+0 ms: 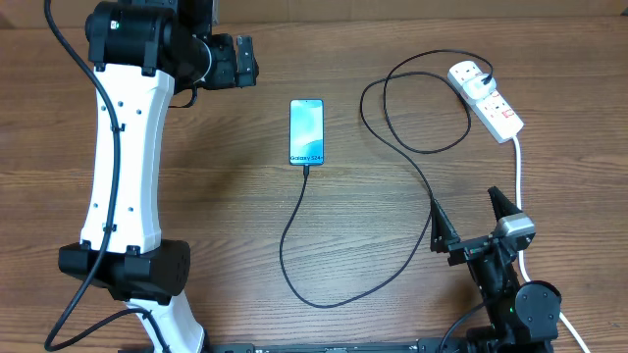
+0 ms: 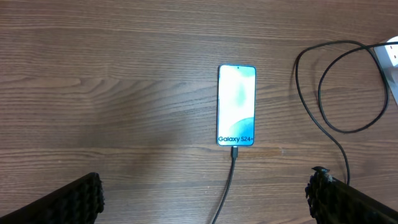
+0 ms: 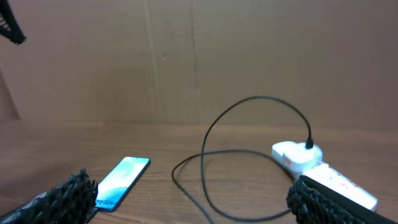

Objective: Plug charger to phone and switch on socket

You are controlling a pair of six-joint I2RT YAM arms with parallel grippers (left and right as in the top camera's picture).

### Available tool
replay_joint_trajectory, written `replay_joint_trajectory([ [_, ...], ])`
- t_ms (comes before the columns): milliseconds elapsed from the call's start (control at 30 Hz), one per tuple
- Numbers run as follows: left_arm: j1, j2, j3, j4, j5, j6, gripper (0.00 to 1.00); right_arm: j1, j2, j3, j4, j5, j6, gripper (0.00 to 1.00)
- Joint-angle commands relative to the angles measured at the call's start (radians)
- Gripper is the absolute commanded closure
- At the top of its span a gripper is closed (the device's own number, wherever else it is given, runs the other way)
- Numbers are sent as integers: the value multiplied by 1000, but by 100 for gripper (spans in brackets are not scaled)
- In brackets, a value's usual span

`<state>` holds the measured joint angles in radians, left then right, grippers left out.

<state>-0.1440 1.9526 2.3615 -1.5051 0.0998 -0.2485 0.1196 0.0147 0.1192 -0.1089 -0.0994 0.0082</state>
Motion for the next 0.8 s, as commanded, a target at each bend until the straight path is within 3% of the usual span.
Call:
replay_joint_trajectory([
  [0, -7, 6, -4, -2, -6, 1, 0, 3, -12, -40, 60, -27, -62, 0],
  [400, -7, 6, -4, -2, -6, 1, 0, 3, -12, -111, 206, -14, -62, 0],
  [767, -7, 6, -4, -2, -6, 1, 0, -64, -12, -111, 32, -14, -62, 0],
])
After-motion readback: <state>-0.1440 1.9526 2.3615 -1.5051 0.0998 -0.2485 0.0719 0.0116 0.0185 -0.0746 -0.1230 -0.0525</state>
